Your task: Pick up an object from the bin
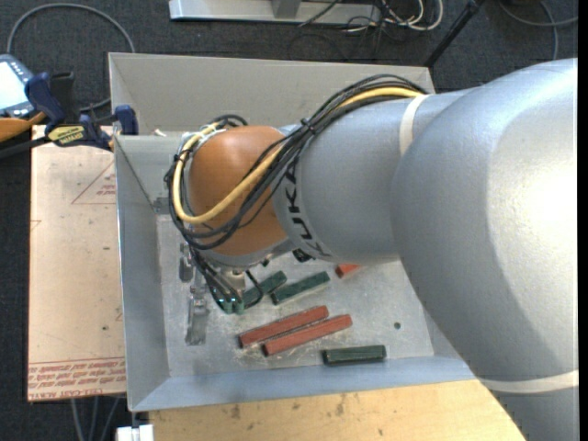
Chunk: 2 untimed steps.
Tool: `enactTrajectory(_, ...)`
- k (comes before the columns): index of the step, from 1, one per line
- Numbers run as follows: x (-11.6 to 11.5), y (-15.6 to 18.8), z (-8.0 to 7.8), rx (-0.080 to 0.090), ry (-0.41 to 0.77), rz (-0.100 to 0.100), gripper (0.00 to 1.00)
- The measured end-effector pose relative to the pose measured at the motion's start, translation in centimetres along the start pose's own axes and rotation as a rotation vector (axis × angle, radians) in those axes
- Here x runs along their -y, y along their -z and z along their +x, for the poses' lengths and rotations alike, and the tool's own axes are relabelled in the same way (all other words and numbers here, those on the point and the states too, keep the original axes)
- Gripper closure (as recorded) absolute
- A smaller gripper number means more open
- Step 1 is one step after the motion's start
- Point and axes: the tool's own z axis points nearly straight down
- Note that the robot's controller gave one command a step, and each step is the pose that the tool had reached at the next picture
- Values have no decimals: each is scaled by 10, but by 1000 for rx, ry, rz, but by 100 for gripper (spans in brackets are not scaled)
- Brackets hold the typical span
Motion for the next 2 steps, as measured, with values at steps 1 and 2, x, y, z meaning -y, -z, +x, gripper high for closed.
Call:
enactTrajectory(1, 57, 59, -21, 13, 299, 1, 0)
enactTrajectory(2, 136, -58, 19, 7, 324, -1, 0)
